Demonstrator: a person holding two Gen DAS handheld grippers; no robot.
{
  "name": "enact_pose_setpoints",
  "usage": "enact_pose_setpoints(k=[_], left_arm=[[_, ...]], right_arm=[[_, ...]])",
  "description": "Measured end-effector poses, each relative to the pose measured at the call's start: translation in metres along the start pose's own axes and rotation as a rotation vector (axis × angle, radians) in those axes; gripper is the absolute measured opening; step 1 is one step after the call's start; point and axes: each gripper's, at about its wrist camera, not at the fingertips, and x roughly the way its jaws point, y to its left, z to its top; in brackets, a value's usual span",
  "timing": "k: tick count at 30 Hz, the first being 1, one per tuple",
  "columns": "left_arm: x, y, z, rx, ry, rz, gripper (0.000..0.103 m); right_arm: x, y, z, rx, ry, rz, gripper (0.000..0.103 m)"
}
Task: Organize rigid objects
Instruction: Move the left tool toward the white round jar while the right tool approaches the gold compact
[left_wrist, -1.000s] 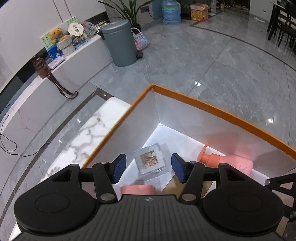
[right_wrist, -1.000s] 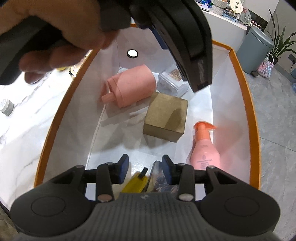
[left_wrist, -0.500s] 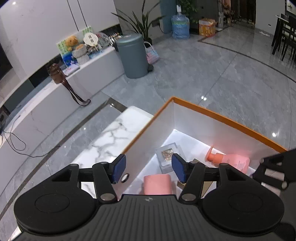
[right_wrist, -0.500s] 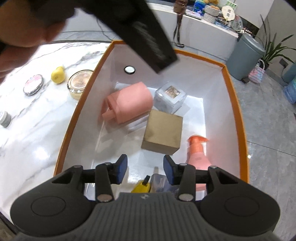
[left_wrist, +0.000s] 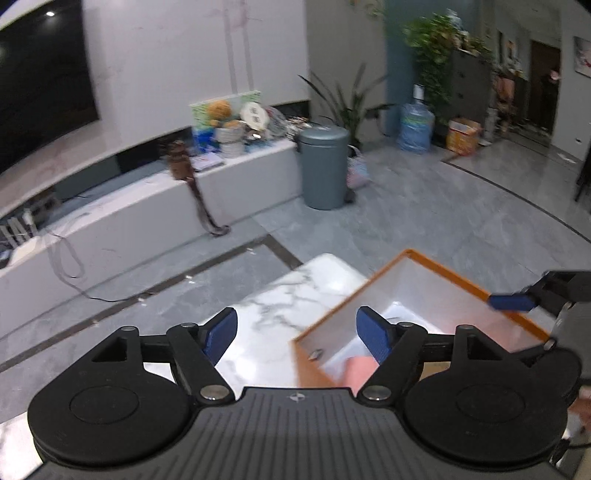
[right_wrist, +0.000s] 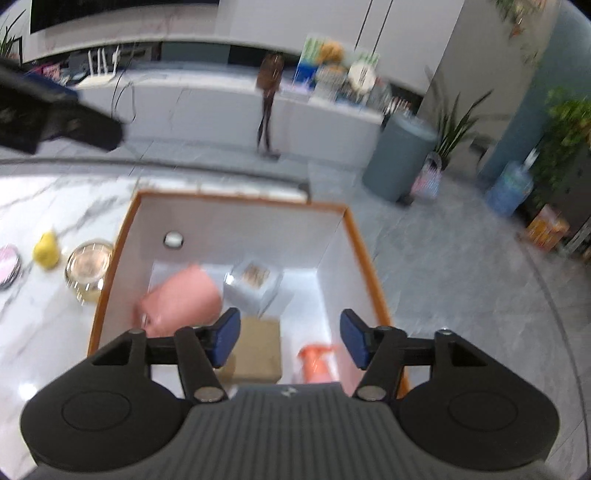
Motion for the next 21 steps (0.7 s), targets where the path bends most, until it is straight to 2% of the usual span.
enact_pose_setpoints(k=[3,4,7,10,13,17,21], left_arm=[[-0.018,0.007,-0.013,-0.015,-0.068,0.102,0.091],[-0.026,0.010,-0.022,-0.027,-0.114,0.114,0.096],[-0.046,0.017,-0.048,-0.061,-0.209,0.097,0.099],[-0.052,0.025,-0.066,-0.129,-0.187,0.090,0.099],[-0.055,0.032,-0.088,-0.177,-0.173,0.131,0.099],[-0.060,0.040,-0.120,-0.164,-0.178,0.149,0.099],[-0.067,0.049,-0.148,-0.144,-0.159,0.095,0.099]], right_arm=[[-0.006,0.006,0.005,0.008,-0.059,-0.005,0.062],[-0.008,0.008,0.008,0.013,-0.075,-0.004,0.062],[-0.012,0.015,0.013,0.027,-0.117,-0.005,0.062],[-0.014,0.025,0.019,0.037,-0.155,0.003,0.062],[-0.017,0.039,0.024,0.036,-0.189,0.015,0.064],[-0.021,0.061,0.030,0.025,-0.231,0.032,0.065],[-0.023,0.084,0.034,0.020,-0.251,0.074,0.069]])
